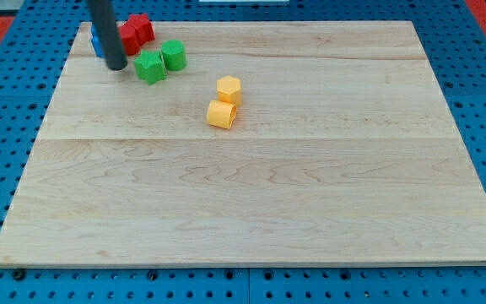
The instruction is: Move the red star along with the red circle towards the center left
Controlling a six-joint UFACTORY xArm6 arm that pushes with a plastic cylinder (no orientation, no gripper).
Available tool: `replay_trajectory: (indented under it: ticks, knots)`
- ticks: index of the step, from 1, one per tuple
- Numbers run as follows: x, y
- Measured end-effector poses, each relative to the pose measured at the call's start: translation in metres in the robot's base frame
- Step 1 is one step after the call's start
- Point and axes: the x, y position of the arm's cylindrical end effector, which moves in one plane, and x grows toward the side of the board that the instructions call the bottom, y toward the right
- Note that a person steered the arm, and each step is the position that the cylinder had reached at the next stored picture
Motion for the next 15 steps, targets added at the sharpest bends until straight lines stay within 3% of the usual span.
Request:
replay_trajectory:
  ticks: [1, 3, 4, 5, 6, 9, 10, 13, 15]
  knots:
    - [0.013, 0.019]
    - [-0.022, 0.096]
    - [-0.025, 0.068]
    - [-0.056, 0.069]
    - [-0.106, 0.113]
    - [-0.119, 0.079]
    - [-0.119, 0.035]
    - [-0.120, 0.046]
    - [-0.120, 0.007]
